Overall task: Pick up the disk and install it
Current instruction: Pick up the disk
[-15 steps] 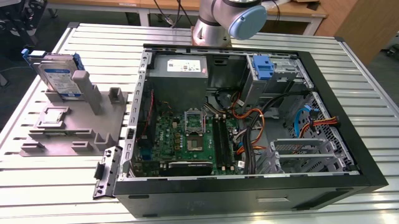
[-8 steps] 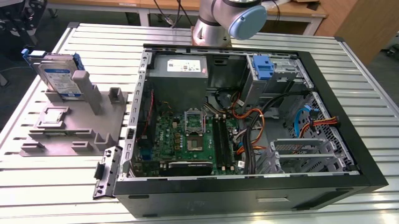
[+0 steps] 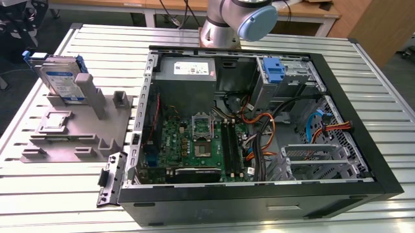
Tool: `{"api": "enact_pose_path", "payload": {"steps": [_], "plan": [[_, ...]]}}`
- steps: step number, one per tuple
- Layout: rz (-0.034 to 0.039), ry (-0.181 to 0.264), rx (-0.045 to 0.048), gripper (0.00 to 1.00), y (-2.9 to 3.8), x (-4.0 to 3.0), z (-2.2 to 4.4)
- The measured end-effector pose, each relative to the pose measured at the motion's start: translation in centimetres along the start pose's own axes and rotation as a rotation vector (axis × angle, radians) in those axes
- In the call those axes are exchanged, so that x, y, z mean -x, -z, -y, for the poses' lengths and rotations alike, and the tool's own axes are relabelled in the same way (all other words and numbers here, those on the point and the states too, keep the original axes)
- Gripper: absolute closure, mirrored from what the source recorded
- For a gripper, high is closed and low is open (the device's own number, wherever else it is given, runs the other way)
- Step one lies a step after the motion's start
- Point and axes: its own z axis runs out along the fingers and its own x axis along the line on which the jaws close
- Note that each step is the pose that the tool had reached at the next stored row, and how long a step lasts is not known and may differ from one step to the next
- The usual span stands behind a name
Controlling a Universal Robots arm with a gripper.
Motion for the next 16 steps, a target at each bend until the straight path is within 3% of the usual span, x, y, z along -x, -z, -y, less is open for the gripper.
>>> {"api": "enact_pose_path", "payload": {"steps": [16], "plan": [[-0.0118, 0.249, -0.0028, 0.9, -0.03, 0.0, 0.0]]}}
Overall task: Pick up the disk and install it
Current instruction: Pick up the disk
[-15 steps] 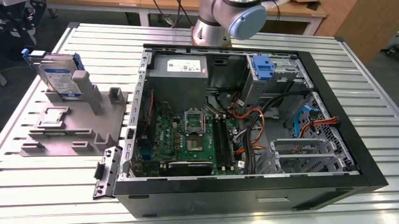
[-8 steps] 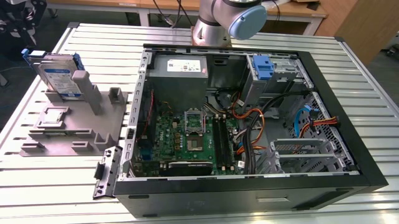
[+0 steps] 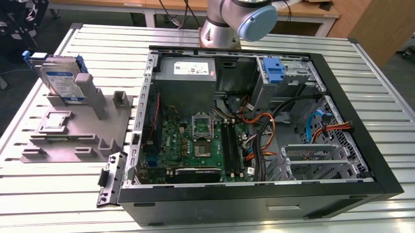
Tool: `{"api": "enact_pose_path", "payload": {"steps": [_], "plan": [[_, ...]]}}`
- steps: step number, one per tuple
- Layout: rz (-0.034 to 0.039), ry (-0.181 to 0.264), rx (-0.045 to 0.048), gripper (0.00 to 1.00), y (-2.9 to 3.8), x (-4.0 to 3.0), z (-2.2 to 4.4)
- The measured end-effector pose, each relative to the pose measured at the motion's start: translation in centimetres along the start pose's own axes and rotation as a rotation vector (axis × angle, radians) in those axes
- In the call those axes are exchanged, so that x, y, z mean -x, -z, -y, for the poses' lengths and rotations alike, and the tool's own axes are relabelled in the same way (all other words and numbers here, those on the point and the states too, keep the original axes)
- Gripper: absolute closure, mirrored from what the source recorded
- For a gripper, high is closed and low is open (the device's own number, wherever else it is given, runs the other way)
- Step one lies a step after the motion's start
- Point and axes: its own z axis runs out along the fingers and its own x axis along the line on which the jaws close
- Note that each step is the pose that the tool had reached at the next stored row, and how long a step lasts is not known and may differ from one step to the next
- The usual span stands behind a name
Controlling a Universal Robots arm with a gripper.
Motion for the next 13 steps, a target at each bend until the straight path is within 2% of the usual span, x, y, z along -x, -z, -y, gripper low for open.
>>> {"api": "enact_pose_path", "payload": {"steps": [6, 13], "plan": [[-0.0022, 0.046, -0.0005, 0.9, 0.0, 0.0, 0.0], [-0.0023, 0.048, -0.0006, 0.9, 0.0, 0.0, 0.0]]}}
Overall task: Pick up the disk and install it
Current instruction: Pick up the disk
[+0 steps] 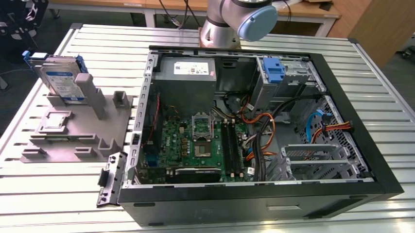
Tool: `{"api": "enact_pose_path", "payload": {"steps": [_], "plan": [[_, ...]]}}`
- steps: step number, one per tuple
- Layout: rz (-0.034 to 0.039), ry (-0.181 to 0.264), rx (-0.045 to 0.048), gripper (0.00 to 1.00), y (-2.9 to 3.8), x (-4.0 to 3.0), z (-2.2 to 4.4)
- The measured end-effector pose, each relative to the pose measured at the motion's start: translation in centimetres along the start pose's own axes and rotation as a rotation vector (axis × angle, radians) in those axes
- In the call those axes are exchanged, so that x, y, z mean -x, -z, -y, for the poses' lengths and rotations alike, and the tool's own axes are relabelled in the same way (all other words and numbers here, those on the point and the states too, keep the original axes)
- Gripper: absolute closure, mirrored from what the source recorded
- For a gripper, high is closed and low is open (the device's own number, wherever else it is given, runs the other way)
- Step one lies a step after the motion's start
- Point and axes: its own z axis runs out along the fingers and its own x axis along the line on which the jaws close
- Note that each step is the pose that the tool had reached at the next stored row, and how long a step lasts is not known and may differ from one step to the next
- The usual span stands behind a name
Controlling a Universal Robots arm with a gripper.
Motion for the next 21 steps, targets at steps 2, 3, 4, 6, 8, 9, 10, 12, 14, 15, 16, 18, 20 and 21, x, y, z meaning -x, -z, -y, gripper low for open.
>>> {"api": "enact_pose_path", "payload": {"steps": [2, 3, 4, 6, 8, 9, 10, 12, 14, 15, 16, 18, 20, 21], "plan": [[0.0, 0.002, 0.0, 0.9, 0.0, 0.0, 0.0], [-0.0002, 0.006, 0.0, 0.9, 0.0, 0.0, 0.0], [-0.0006, 0.013, -0.0001, 0.9, 0.0, 0.0, 0.0], [-0.0014, 0.031, -0.0003, 0.9, 0.0, 0.0, 0.01], [-0.0026, 0.056, -0.0006, 0.9, 0.0, 0.0, 0.01], [-0.0033, 0.07, -0.0007, 0.9, 0.0, 0.0, 0.01], [-0.0039, 0.083, -0.0009, 0.9, 0.0, 0.0, 0.0], [-0.0051, 0.109, -0.0012, 0.9, 0.0, 0.0, 0.0], [-0.0063, 0.134, -0.0014, 0.9, 0.0, 0.0, 0.0], [-0.0069, 0.146, -0.0016, 0.9, 0.0, 0.0, 0.0], [-0.0074, 0.157, -0.0017, 0.9, 0.0, 0.0, 0.0], [-0.0085, 0.179, -0.0019, 0.9, 0.0, 0.0, 0.01], [-0.0096, 0.203, -0.0022, 0.9, 0.0, 0.0, 0.0], [-0.0102, 0.215, -0.0023, 0.9, 0.0, 0.0, 0.0]]}}
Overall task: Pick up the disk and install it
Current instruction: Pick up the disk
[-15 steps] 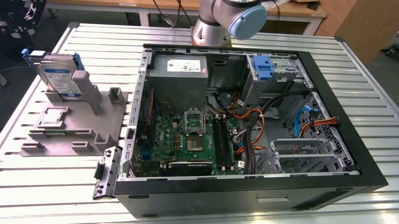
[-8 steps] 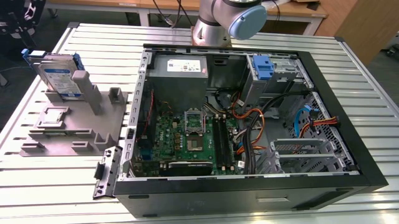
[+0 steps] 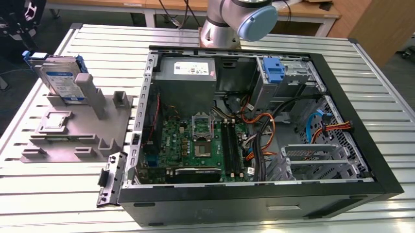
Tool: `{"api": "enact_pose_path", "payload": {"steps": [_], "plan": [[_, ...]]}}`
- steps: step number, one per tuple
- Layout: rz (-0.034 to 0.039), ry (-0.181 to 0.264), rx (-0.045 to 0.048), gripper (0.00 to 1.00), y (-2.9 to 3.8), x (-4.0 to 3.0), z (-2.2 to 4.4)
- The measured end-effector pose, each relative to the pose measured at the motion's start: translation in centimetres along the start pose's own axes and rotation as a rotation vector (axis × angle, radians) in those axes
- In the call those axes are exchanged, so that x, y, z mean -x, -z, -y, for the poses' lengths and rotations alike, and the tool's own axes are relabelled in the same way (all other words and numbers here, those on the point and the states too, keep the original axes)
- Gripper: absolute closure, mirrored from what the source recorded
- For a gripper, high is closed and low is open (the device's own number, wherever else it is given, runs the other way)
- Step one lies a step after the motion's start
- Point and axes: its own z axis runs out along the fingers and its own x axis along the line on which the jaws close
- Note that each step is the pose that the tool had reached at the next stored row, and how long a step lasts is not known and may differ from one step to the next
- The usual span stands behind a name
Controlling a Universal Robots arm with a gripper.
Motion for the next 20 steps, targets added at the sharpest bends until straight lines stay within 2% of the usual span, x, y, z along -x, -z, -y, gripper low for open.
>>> {"api": "enact_pose_path", "payload": {"steps": [10, 12, 14, 17, 20], "plan": [[-0.0063, 0.131, -0.0015, 0.9, 0.0, 0.0, 0.0], [-0.0064, 0.146, -0.0026, 0.9, 0.0, 0.0, 0.0], [-0.0023, 0.152, -0.0082, 0.9, -0.03, 0.0, 0.0], [0.0099, 0.158, -0.0238, 0.9, -0.14, 0.0, 0.0], [0.0112, 0.192, -0.0268, 0.9, -0.21, 0.01, 0.01]]}}
